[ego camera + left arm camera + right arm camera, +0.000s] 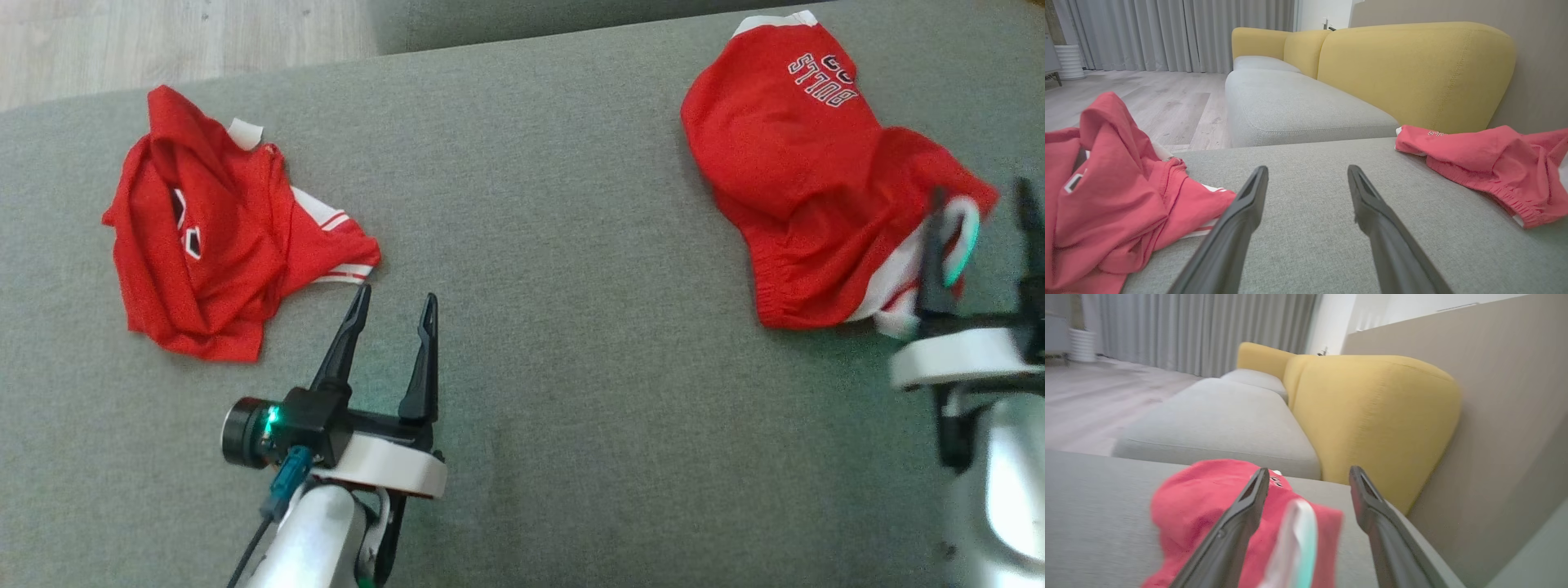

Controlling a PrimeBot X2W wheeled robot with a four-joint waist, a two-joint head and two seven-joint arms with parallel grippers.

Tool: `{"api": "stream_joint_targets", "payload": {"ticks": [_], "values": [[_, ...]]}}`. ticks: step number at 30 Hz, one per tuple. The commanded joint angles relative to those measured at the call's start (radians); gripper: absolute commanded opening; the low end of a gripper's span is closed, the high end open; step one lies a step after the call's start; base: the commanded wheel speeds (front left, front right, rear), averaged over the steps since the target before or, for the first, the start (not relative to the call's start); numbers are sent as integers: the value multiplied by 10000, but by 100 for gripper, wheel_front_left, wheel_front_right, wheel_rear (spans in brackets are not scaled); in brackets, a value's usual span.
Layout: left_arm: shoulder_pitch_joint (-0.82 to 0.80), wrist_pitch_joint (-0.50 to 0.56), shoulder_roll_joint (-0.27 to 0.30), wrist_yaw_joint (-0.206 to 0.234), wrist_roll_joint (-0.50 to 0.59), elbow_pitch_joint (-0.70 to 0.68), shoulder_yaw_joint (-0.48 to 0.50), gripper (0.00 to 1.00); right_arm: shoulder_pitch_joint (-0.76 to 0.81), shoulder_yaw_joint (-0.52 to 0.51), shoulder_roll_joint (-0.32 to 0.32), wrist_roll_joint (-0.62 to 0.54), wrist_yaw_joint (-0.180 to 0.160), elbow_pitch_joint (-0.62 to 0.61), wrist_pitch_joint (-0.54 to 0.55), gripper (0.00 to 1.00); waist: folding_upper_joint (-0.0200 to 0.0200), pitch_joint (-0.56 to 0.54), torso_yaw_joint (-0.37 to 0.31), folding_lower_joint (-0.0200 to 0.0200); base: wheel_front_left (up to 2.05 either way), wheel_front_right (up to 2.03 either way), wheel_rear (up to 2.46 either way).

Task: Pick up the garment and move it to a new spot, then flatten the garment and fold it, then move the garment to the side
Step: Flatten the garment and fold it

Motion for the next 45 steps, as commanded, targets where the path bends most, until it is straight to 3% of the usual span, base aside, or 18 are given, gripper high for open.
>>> {"api": "stream_joint_targets", "payload": {"ticks": [1, 6, 12, 20, 25, 31, 38, 44, 45], "values": [[-389, -95, -2, 43, -29, -266, 277, 100, 21, 800, -56, 502, -7, -499, -120, 100, -1, -22, -19, -1, 0, 0, 0], [-398, -95, -2, 34, -7, -204, 311, 100, 631, 2406, -56, 1440, -7, -1011, -131, 100, -1, -170, -54, -1, 0, 0, 0], [-326, -95, -2, -18, 89, -172, 341, 100, 1072, 3227, -56, 1714, -7, -1027, -133, 100, -1, -312, -23, -1, 0, 0, 0], [-393, -95, -3, -45, 159, -204, 322, 100, 978, 3350, -56, 1578, -7, -668, -134, 100, -1, -136, 223, -1, 0, 0, 0], [-445, -95, -3, -10, 88, -221, 218, 100, 651, 3413, -56, 1364, -7, 786, 44, 100, -1, 87, 415, -1, 0, 0, 0], [-539, -95, -3, 31, 19, -212, 80, 100, 58, 2887, -56, 1168, -7, 2140, 523, 100, -1, 268, 589, -1, 0, 0, 0], [-580, -95, -3, 63, -6, -187, 50, 100, -241, 1954, -56, 1006, -7, 2876, 472, 100, -1, 317, 658, -1, 0, 0, 0], [-614, -95, -3, 82, 9, -144, 41, 100, -495, 1938, -56, 1409, -7, 3703, 660, 100, -1, 346, 602, -1, 0, 0, 0], [-623, -95, -3, 83, 12, -143, 37, 100, -562, 1970, -56, 1518, -7, 3853, 694, 62, -1, 353, 589, -1, 0, 0, 0]]}}
